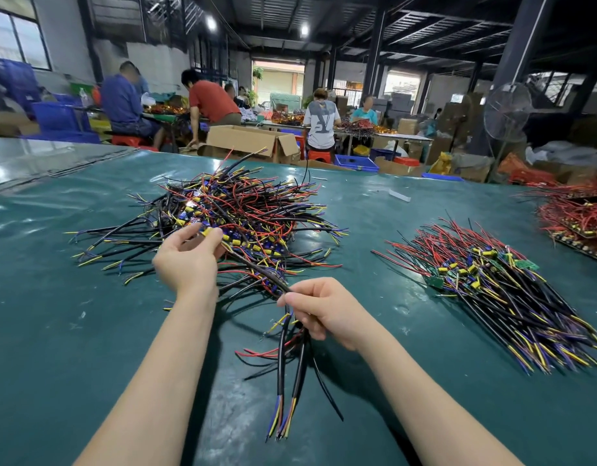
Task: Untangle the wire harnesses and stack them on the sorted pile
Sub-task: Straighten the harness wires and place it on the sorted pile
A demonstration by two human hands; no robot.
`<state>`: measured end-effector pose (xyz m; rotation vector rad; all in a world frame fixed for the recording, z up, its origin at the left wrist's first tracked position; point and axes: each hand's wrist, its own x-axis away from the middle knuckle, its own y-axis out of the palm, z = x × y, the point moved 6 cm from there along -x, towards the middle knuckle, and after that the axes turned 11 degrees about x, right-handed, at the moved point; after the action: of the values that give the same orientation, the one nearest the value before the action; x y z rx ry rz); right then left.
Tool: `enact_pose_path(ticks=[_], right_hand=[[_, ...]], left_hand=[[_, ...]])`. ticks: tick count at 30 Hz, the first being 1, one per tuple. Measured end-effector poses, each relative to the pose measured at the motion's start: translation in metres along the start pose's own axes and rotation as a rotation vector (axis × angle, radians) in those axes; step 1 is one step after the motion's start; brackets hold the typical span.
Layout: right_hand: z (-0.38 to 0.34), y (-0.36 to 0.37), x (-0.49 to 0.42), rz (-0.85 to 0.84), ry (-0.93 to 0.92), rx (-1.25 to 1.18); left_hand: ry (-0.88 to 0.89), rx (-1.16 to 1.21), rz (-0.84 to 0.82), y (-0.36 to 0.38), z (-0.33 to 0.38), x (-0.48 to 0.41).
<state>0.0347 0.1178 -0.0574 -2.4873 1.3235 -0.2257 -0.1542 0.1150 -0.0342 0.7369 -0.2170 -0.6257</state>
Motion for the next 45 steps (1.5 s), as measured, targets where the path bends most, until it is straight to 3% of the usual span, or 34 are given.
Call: enact_pose_path(ticks=[3,6,8,13,19,23,25,33,35,39,42,45], right_hand=[[0.001,-0.007,-0.003,0.055,0.018,-0.098],[0.008,-0.008,-0.004,0.025,0.174,-0.383],[0.010,-0.010,-0.003,0.010,0.208,-0.418],[0.010,-0.020,0.000,0.075,0.202,-0.174],[0.000,-0.031,-0.002,0.290,0.098,0.361],[-0.009,-0.022,-0.003,0.173,-0.020,0.219],[-0.007,-0.020,-0.002,0.119,-0.006,0.259],[-0.004,-0.041,-0.004,0.407,0.104,0.603],[-0.004,-0.039,-0.004,0.357,0.063,0.479],[-0.008,-0.028,0.001,0.097,-0.086,0.046],[-0.017,-0.017,0.006,-0.084,-0.140,-0.059],[-0.017,-0.015,0.006,-0.132,-0.105,-0.078]], left_hand=[[0.038,0.018,0.018,-0.003,0.006,-0.006],[0.053,0.004,-0.020,0.000,0.009,-0.006],[0.064,0.006,-0.036,0.001,0.010,-0.006],[0.073,0.007,-0.022,0.002,0.011,-0.009],[0.079,0.019,0.004,0.001,0.008,-0.005],[0.042,0.058,0.048,-0.006,0.011,-0.014],[0.051,0.045,0.034,-0.004,0.013,-0.013],[0.197,0.013,-0.089,0.016,0.026,0.007],[0.190,0.045,-0.057,0.011,0.027,0.003],[0.104,0.117,0.031,-0.001,0.021,-0.007],[0.047,0.132,0.050,-0.002,0.017,-0.009],[0.053,0.104,0.048,0.001,0.018,-0.007]])
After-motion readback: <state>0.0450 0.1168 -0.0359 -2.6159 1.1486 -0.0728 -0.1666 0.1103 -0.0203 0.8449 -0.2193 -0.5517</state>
